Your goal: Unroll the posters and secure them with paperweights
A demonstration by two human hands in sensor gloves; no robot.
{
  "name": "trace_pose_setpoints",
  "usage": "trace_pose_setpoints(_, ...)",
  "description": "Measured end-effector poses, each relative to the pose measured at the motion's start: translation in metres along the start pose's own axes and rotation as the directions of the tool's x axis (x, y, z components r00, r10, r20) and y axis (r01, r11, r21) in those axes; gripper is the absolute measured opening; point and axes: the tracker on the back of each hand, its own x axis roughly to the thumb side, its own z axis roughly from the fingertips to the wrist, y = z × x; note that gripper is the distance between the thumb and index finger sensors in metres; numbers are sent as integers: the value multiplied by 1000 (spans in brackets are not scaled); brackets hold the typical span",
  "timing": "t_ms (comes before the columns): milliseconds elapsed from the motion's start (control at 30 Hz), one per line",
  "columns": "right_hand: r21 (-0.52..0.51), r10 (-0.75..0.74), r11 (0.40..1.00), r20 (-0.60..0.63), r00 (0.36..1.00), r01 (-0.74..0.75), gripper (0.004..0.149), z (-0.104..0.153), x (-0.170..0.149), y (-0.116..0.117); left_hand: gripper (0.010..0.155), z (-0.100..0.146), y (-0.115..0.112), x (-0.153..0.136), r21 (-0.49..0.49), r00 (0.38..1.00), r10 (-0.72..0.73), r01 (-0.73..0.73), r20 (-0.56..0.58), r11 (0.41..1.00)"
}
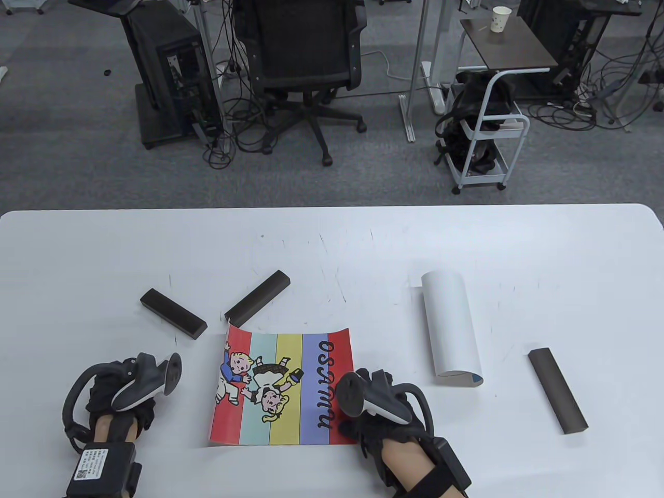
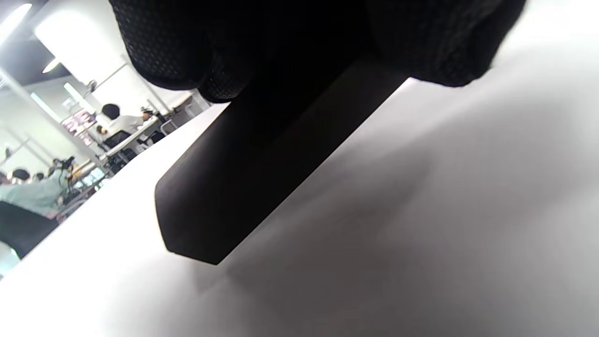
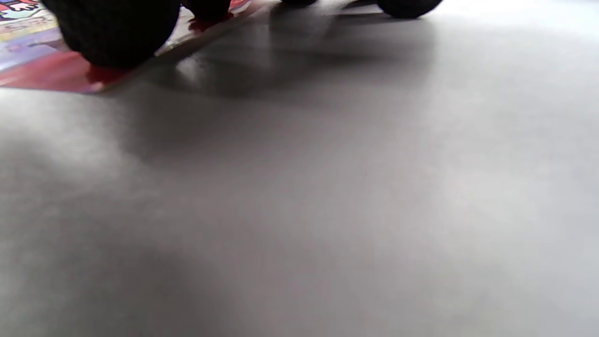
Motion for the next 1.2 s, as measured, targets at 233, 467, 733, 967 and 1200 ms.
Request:
trace_pose_setpoints(233, 0, 0, 1000, 0, 1000, 0, 71, 0, 0, 0, 70, 17, 63, -14, 186, 948, 318, -312, -2, 932)
trace_pose_setpoints(467, 2, 5, 1000, -1, 1000, -5, 71, 0, 0, 0, 74, 25, 125, 11, 197, 836, 544, -546, 68, 815)
trace_pose_setpoints(733, 3, 5, 1000, -1, 1000, -5, 71, 0, 0, 1, 75, 17, 124, 90, -29, 812, 574, -575, 103, 818)
trace_pose_setpoints(967, 3, 5, 1000, -1, 1000, -5, 71, 0, 0, 1, 74, -1, 85, 108, -139, 887, 463, -458, 1, 878)
trace_pose_setpoints(1200, 3, 5, 1000, -1, 1000, -5, 71, 0, 0, 1, 74, -17, 49, 93, -184, 923, 365, -382, -123, 906)
